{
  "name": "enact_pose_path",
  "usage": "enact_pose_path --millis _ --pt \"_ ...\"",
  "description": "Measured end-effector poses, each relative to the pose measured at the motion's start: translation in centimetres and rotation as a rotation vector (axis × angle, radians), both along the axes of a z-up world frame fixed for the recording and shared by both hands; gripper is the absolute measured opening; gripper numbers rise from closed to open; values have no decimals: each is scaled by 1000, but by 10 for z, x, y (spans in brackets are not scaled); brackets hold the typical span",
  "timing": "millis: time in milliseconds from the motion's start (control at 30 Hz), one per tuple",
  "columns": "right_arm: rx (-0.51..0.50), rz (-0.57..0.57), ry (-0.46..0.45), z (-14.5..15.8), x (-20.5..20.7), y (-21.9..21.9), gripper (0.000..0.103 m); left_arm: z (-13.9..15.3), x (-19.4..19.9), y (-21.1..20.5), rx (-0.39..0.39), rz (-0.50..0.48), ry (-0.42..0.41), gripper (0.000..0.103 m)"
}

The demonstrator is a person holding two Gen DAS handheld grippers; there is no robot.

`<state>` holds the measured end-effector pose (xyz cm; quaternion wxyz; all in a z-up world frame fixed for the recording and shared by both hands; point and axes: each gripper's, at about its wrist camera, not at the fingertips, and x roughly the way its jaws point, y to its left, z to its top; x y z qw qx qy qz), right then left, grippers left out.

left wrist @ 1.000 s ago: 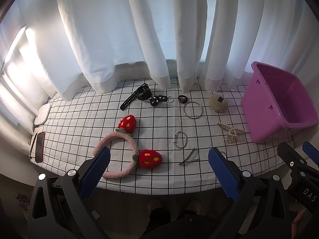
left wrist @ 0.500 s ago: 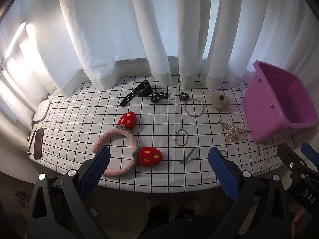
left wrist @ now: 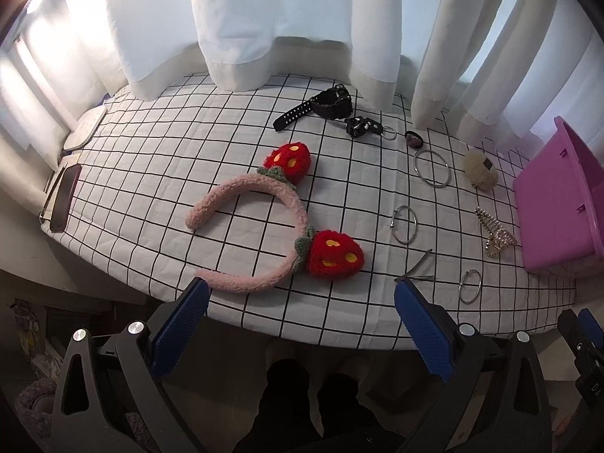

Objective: Organize jewelry
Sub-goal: 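Reach the left tool to the pink headband while the right tool reaches the pearl clip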

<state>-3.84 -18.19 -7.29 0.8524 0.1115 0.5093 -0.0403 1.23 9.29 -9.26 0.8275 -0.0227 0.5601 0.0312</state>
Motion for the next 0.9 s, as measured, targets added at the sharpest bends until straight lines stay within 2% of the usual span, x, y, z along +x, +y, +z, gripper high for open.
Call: enact_pose_path --millis 167,300,433,800,900 --pt "13 0 33 -35 8 -4 94 -31 2 28 24 59 0 97" --pt "-5 -6 45 -57 19 -6 94 -51 13 36 24 74 0 97" --pt "20 -42 40 -75 30 -13 94 -71 29 39 11 85 5 97" --pt "-104 -88 -1 -113 68 -21 94 -109 57 28 21 85 30 97" --pt "-125 -107 23 -125 79 -25 94 -114 63 25 19 86 24 97"
